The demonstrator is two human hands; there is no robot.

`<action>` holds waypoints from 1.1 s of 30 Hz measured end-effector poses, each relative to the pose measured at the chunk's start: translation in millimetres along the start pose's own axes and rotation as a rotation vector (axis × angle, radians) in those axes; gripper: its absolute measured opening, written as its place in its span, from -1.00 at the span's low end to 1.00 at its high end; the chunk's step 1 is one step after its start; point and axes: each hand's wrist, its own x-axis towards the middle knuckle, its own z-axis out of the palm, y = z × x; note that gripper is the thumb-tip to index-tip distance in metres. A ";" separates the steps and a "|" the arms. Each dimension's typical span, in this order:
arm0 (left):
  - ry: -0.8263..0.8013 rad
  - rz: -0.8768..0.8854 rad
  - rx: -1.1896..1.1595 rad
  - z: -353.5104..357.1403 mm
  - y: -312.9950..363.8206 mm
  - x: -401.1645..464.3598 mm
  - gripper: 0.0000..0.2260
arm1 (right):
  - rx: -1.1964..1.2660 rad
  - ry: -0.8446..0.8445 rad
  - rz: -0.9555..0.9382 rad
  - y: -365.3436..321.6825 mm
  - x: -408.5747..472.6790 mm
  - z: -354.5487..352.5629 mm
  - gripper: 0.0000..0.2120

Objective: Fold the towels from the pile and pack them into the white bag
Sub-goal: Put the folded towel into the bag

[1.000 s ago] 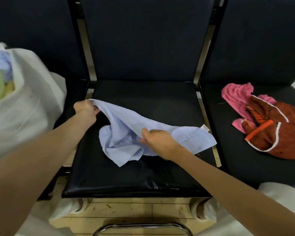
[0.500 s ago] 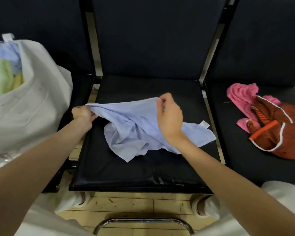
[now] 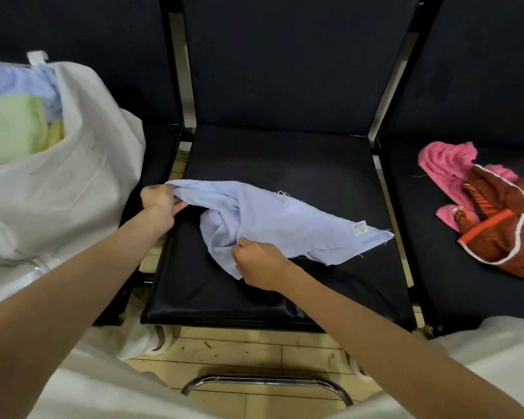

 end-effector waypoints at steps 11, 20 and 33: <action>-0.041 0.164 0.209 -27.9 -4.8 -15.9 -0.82 | -0.056 -0.165 0.139 -18.7 4.2 -10.4 -0.82; 0.098 0.384 0.715 -70.4 15.5 -13.7 -0.69 | -0.091 0.272 0.525 40.5 -36.8 -74.9 -0.87; 0.053 0.726 0.597 -24.7 102.8 -86.2 -0.82 | -0.065 0.698 0.664 68.6 -90.4 -173.0 -0.90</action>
